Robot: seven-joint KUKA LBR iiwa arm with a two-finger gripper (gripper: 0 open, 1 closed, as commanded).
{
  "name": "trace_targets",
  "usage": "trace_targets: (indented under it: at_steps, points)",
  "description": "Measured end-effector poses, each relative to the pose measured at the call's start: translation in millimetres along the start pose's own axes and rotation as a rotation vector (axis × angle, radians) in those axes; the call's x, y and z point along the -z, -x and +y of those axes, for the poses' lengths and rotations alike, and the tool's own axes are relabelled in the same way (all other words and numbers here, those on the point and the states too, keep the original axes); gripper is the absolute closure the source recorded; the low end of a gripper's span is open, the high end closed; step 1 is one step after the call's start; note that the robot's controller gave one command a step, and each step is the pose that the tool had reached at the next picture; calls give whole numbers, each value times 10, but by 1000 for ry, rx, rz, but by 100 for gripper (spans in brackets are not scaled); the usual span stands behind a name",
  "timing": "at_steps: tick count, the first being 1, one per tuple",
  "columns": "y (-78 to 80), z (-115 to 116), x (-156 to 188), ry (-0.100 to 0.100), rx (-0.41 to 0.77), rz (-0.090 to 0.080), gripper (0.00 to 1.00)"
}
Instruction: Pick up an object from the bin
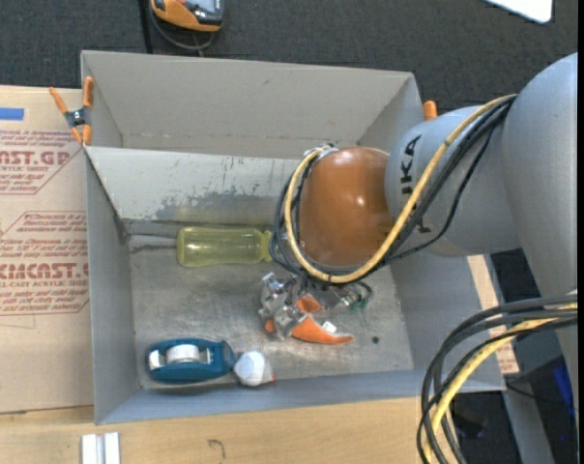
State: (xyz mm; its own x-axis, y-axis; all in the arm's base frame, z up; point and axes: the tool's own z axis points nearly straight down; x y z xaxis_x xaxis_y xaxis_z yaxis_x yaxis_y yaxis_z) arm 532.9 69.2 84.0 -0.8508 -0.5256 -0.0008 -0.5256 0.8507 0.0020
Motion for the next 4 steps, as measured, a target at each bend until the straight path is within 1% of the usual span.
trace_targets:
  at_steps: [1,2,3,4]
  points:
    - [11,67,333,1,-4,5,100]
    - [-115,157,1066,-4,-23,-6,0]
    - [-125,163,1037,-1,-23,-1,0]
    - [-199,389,-123,-1,407,3,100]
